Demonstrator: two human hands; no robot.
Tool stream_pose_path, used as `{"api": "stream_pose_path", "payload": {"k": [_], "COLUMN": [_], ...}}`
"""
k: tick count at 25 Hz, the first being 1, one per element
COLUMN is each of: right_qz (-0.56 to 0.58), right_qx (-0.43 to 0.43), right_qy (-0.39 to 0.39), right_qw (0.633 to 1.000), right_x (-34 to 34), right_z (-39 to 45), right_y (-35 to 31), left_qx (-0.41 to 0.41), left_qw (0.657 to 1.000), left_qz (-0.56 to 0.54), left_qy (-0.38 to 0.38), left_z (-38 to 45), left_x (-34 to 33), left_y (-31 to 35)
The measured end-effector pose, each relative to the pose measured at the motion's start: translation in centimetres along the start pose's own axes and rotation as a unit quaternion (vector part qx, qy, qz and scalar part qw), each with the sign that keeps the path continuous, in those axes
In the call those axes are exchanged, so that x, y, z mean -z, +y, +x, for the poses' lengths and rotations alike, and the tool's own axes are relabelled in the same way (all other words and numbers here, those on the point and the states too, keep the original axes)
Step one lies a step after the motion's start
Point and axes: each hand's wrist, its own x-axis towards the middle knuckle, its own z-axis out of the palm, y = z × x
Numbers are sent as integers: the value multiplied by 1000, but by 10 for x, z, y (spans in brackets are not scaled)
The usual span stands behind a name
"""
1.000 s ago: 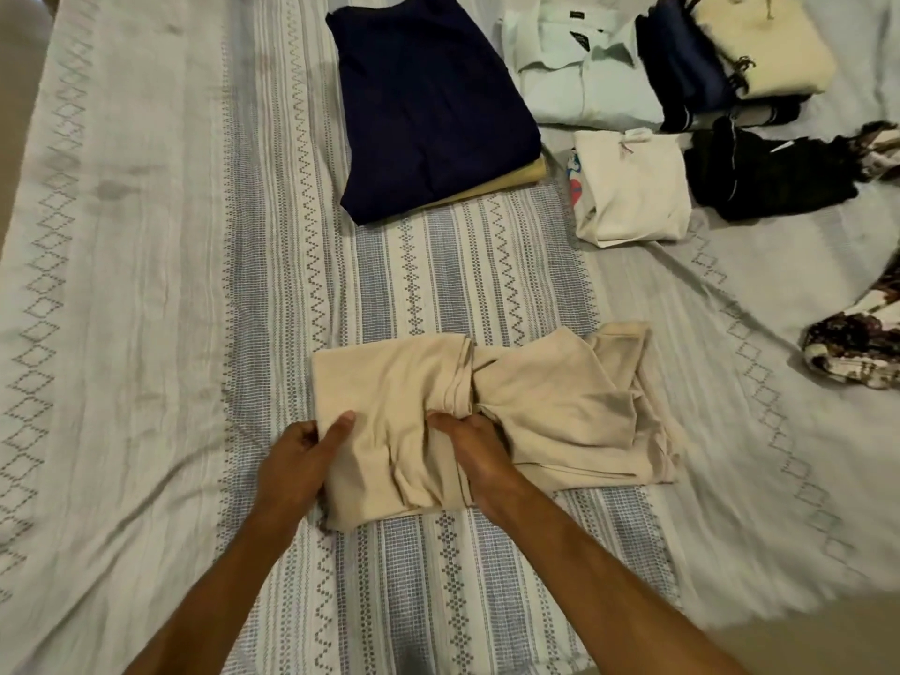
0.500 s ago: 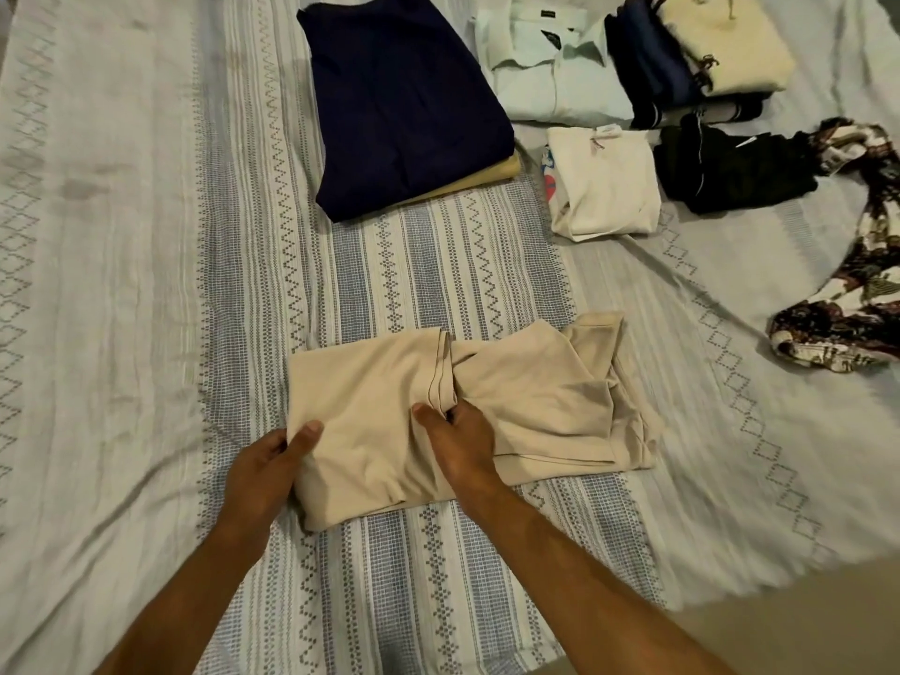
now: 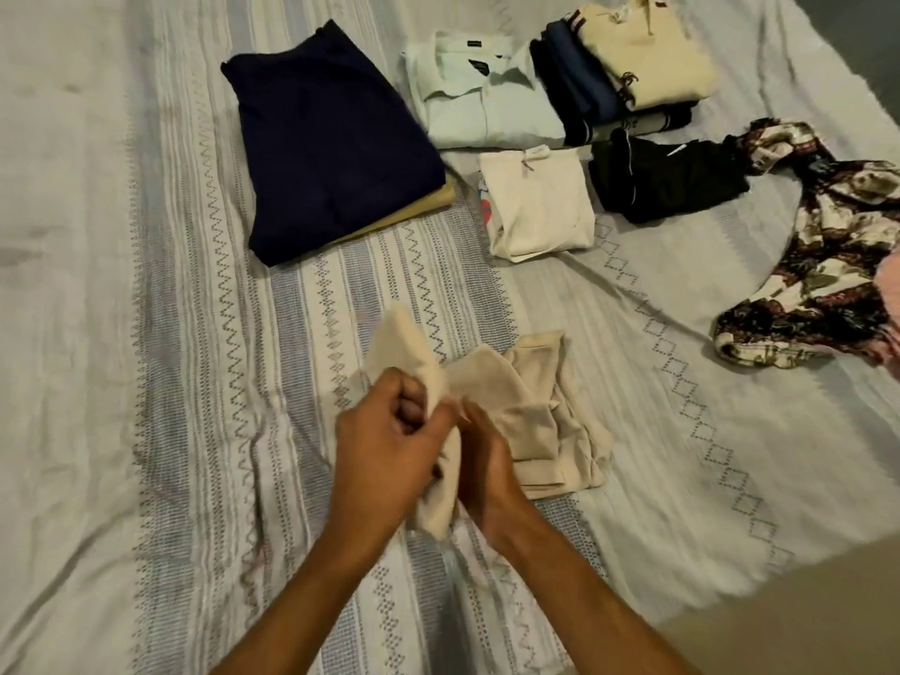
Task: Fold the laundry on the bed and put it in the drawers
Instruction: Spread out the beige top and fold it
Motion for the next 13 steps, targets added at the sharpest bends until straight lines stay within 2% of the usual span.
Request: {"api": "stream_pose_path", "payload": {"k": [3,6,7,8,10,12,13], "right_qz": [109,70,47,13,-124,-273,-308], "right_qx": [-4,-25,-27,-22,5,54,84], "right_qy": [8,30,28,28,56,116,128], "right_qw": [994,997,998,999,991,953,939], "right_x": [61,121,137,151,168,172,169], "right_z": [-16,-23,-22,-20,-12,-4,-1], "right_y": [-51,-94,-104,-111,-112,-105,-101], "left_qx": [-24,-2,6,10,14,82,133], "left_qw": [999,990,989,991,995,983,976], "left_qz": [19,2,19,43,103,147,148], "left_qy": [-43,-139,-145,-123,-10,75,83], "left_z": [3,4,7,10,16,20,20], "left_x": [-78,-141,-151,-155,-142,-114,-98], "left_y": [22,29,24,15,-13,-54,-73]}}
